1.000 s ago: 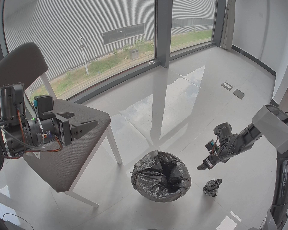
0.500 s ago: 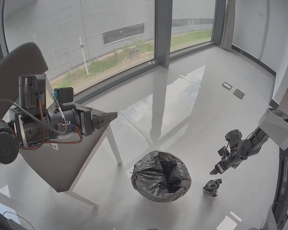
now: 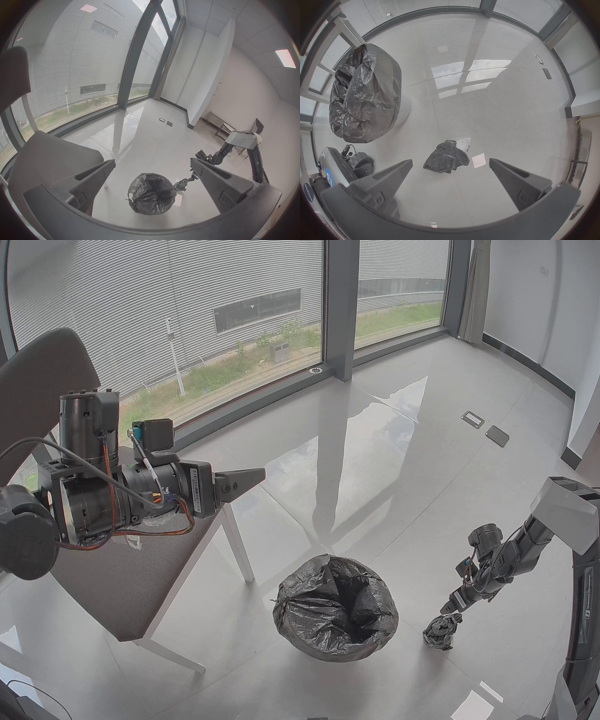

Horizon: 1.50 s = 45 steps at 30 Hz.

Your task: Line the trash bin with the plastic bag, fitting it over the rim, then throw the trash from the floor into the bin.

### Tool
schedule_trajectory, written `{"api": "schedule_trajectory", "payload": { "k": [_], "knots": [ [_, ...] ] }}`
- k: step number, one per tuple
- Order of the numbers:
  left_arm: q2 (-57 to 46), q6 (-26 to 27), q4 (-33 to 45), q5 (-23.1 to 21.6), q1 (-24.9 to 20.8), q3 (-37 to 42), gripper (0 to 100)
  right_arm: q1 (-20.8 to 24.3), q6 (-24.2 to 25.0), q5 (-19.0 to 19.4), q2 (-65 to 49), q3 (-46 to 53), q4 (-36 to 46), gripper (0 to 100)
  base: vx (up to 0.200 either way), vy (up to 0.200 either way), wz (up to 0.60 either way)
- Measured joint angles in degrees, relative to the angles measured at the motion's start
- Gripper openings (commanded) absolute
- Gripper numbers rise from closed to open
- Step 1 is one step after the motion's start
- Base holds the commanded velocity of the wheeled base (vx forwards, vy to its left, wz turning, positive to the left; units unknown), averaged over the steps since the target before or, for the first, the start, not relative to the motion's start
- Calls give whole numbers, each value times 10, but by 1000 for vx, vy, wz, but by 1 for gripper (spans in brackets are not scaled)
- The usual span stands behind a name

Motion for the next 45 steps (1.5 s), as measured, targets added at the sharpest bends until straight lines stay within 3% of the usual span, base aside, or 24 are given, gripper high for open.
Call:
{"api": "schedule_trajectory", "payload": {
  "k": [11,22,34,45],
  "knots": [
    [12,-47,-35,-5,-24,-4,100,-1,0,-1,6,0,0,100,-200,0,0],
    [12,-54,-74,-6,-26,7,100,-1,7,-7,18,-37,1,100,0,0,0],
    [1,-50,-75,-6,-26,13,100,2,13,-9,60,-181,45,100,0,0,0],
    [-14,-47,-72,-18,-26,30,100,24,63,-9,113,-337,127,100,0,0,0]
  ]
}}
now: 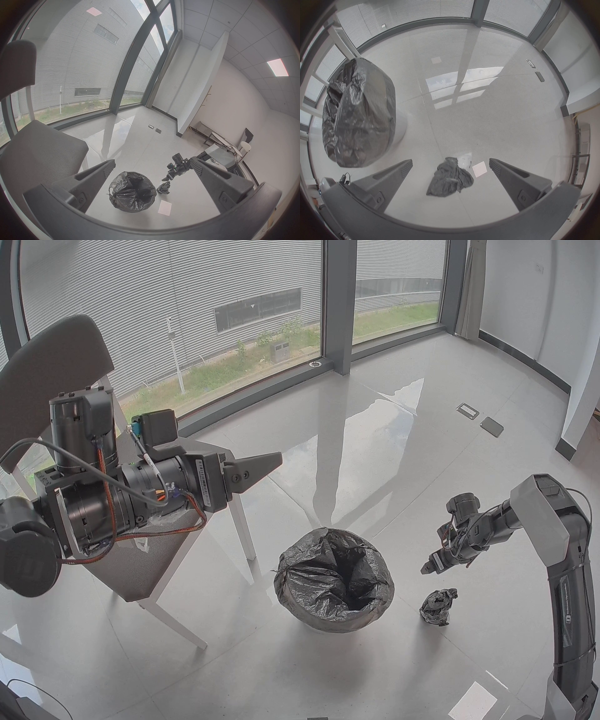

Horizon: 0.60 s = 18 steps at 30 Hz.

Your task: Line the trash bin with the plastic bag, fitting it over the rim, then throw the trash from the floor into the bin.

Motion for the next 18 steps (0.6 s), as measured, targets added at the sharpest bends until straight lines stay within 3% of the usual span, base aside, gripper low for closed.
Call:
{"api": "schedule_trajectory", "payload": {
  "k": [7,18],
  "knots": [
    [-3,2,2,-15,-3,2,100,1,28,0,41,-61,0,100,0,0,0],
    [-4,2,-2,-20,-6,15,100,0,25,0,86,-94,5,100,0,0,0]
  ]
}}
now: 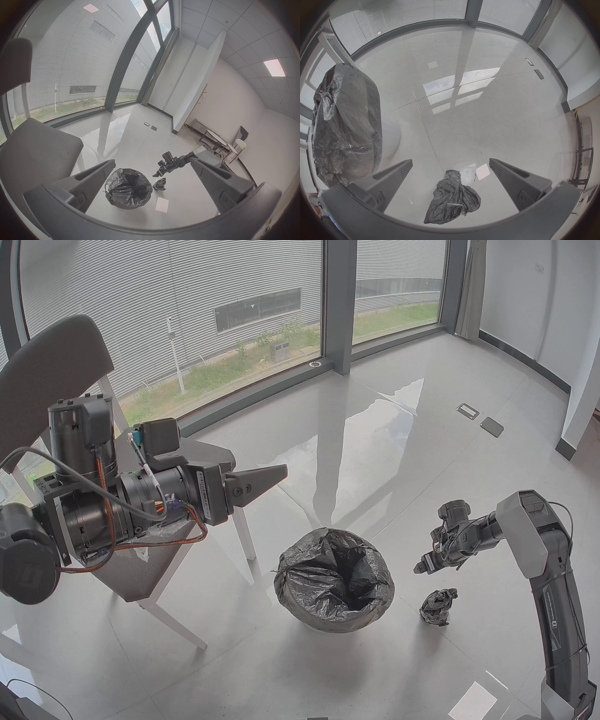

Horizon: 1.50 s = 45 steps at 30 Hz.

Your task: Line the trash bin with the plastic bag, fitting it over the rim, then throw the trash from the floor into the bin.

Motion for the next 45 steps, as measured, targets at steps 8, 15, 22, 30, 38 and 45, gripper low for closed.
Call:
{"api": "schedule_trajectory", "payload": {
  "k": [8,15,22,30,38,45],
  "knots": [
    [0,38,4,-1,-4,1,100,-4,0,-18,7,-15,37,100,-150,0,0],
    [0,39,5,0,-5,2,100,-5,-1,-20,9,-20,40,100,-200,0,0],
    [0,36,-27,1,-5,22,100,-5,-2,-20,11,-25,41,100,-57,0,0],
    [-3,36,-30,0,-3,39,100,-5,-6,-20,28,-63,77,100,0,0,0],
    [-8,34,-39,0,-3,45,100,-6,-8,-20,52,-96,79,100,0,0,0],
    [-12,33,-47,0,-3,52,100,-6,-8,-18,68,-104,78,100,0,0,0]
  ]
}}
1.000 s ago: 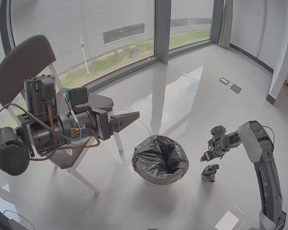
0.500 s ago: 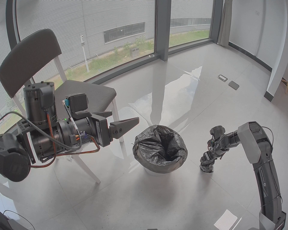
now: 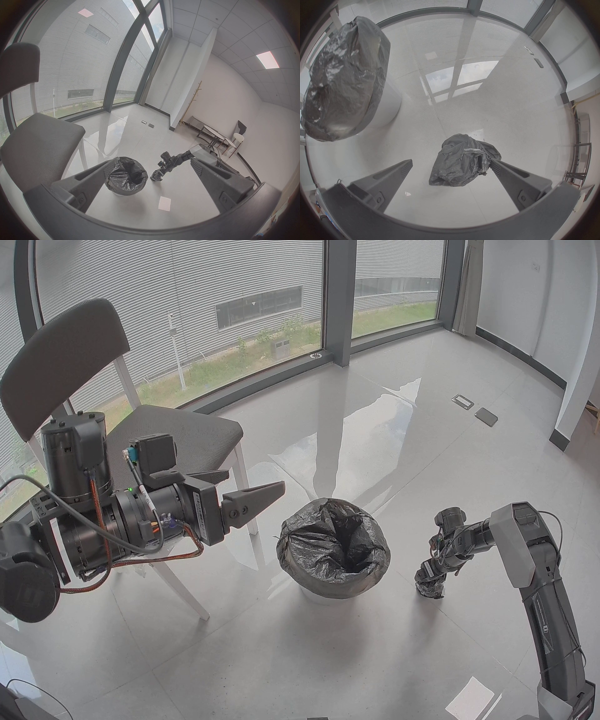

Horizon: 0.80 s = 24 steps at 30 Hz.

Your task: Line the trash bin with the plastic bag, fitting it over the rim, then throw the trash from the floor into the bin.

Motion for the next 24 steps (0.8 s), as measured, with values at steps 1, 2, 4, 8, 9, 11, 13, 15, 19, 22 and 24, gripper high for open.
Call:
{"api": "schedule_trajectory", "payload": {
  "k": [1,2,4,8,9,11,13,15,19,22,24],
  "knots": [
    [-1,0,0,0,0,1,100,0,0,0,1,0,0,0,0,0,0],
    [-2,0,0,0,0,2,100,0,0,0,2,0,-1,0,0,0,0],
    [-4,0,0,0,1,4,100,0,0,0,4,0,-2,0,0,0,0],
    [-8,0,-1,0,1,7,100,0,2,-4,6,0,-3,0,0,0,0],
    [-9,0,-1,0,2,7,100,-1,2,-4,7,0,-3,0,0,0,0],
    [-10,0,-1,-2,3,8,100,-2,1,-5,7,0,-3,0,0,0,0],
    [-11,0,-1,-7,3,9,100,-3,1,-5,6,0,-3,0,0,0,0],
    [-12,0,-1,-9,4,10,100,-3,1,-5,6,0,-3,0,0,0,0],
    [-15,0,-1,-10,8,14,100,-3,1,-6,0,0,-3,0,0,0,0],
    [-17,0,-1,-11,10,16,100,-3,0,-8,-12,0,-3,0,0,0,0],
    [-18,0,-1,-10,11,18,100,-3,-4,-10,-25,0,-2,0,0,0,0]
  ]
}}
